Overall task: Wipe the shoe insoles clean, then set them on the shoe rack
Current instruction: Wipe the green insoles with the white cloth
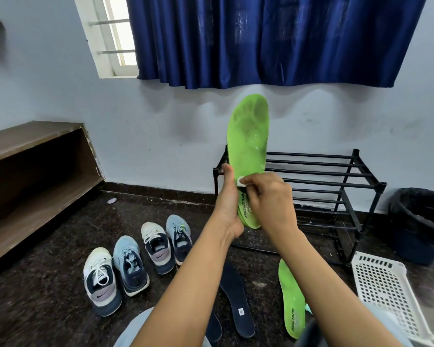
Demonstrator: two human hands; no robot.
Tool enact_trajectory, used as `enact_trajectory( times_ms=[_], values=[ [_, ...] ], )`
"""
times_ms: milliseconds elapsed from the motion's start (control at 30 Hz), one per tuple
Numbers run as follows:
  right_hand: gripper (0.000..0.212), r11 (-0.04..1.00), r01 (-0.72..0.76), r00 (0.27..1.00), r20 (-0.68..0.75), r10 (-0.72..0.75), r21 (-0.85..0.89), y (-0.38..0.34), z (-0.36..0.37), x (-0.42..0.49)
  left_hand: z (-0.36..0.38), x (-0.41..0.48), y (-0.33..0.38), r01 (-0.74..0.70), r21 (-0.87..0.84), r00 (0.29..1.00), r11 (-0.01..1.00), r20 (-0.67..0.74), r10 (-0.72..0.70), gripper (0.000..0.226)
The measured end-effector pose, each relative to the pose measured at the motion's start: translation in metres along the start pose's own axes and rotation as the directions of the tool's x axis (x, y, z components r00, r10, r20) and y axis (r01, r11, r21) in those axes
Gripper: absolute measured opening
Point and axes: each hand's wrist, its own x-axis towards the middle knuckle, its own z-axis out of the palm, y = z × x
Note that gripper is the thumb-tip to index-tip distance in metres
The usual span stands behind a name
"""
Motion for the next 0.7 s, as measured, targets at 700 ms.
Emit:
enact_trajectory(
  times_ms=[700],
  values=[
    [0.020,0.976,-0.086,0.996,0.019,0.084,0.200,-0.005,-0.005,-0.001,-0.002,-0.001,-0.005,0.044,-0.010,0.999,0.999,0.002,-0.044,0.082]
  ],
)
